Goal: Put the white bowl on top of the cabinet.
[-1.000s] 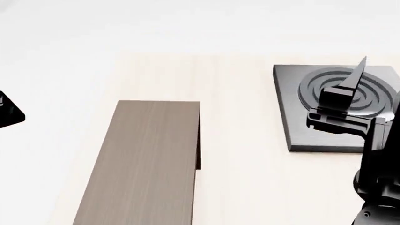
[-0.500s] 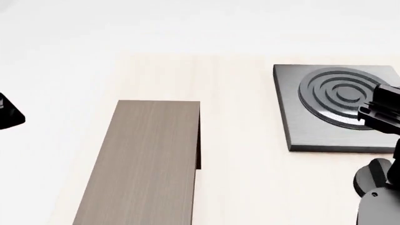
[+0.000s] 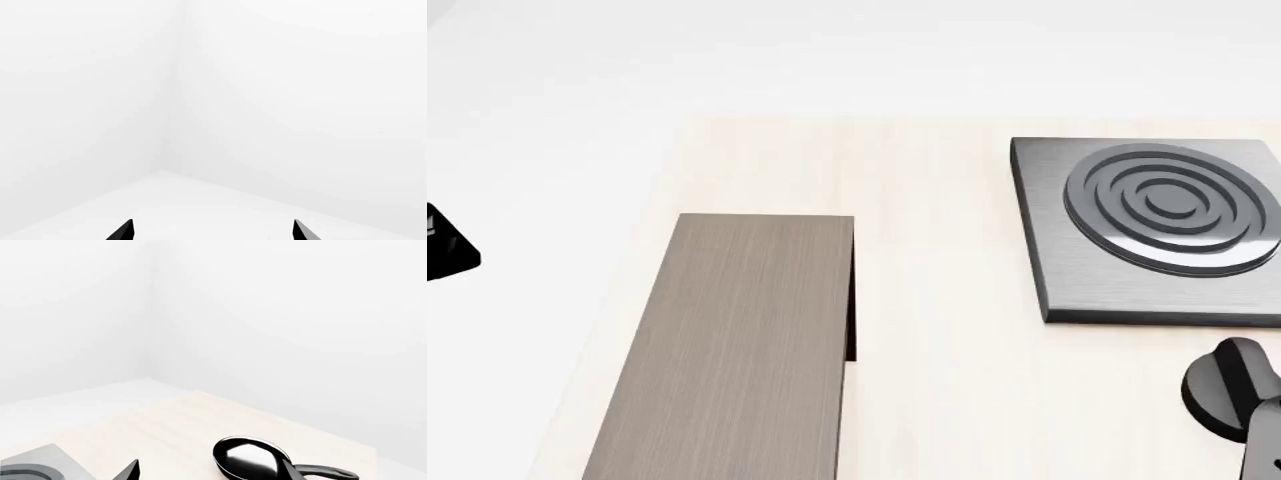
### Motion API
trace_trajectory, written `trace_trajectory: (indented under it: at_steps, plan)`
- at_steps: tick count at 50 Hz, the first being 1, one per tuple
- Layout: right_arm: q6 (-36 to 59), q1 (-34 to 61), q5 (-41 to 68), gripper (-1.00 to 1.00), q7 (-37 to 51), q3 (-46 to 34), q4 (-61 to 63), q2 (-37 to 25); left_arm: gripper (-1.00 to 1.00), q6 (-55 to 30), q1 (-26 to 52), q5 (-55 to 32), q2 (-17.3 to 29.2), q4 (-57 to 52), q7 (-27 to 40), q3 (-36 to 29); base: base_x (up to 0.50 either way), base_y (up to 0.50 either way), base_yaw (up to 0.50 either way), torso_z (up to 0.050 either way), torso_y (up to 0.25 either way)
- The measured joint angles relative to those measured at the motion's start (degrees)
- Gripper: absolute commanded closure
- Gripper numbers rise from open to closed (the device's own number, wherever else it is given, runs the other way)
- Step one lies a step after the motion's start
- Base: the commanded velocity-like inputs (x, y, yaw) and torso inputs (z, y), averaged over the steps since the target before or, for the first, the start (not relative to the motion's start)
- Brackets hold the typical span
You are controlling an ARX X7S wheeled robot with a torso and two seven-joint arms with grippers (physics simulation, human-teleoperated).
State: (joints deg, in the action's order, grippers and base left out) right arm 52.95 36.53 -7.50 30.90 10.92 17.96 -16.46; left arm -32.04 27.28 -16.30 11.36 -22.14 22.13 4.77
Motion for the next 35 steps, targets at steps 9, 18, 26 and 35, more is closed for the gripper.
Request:
trace_trajectory:
  at_steps: [9,18,26,35]
  plan:
    - [4.3,1.1,0.4,-1.0,0.0,2.0,-1.6,-0.1,-1.0,0.1,0.0,-0.2,0.2,0.1,0.2,-0.2,0.0,0.0,0.0,0.0,0.0]
    - [8.0,2.2,1.0,-1.0,-0.1,3.7,-3.3,-0.1,-1.0,0.1,0.0,-0.4,0.4,0.2,0.5,-0.4,0.0,0.0,0.0,0.0,0.0]
    - [11.0,3.1,1.3,-1.0,0.1,5.2,-4.6,0.1,-1.0,0.3,-0.1,-0.6,0.5,0.3,0.7,-0.6,0.0,0.0,0.0,0.0,0.0]
    - [13.5,4.1,1.1,-1.0,1.0,6.8,-6.2,0.4,-1.0,0.4,-0.2,-0.8,0.7,0.3,0.9,-0.9,0.0,0.0,0.0,0.0,0.0]
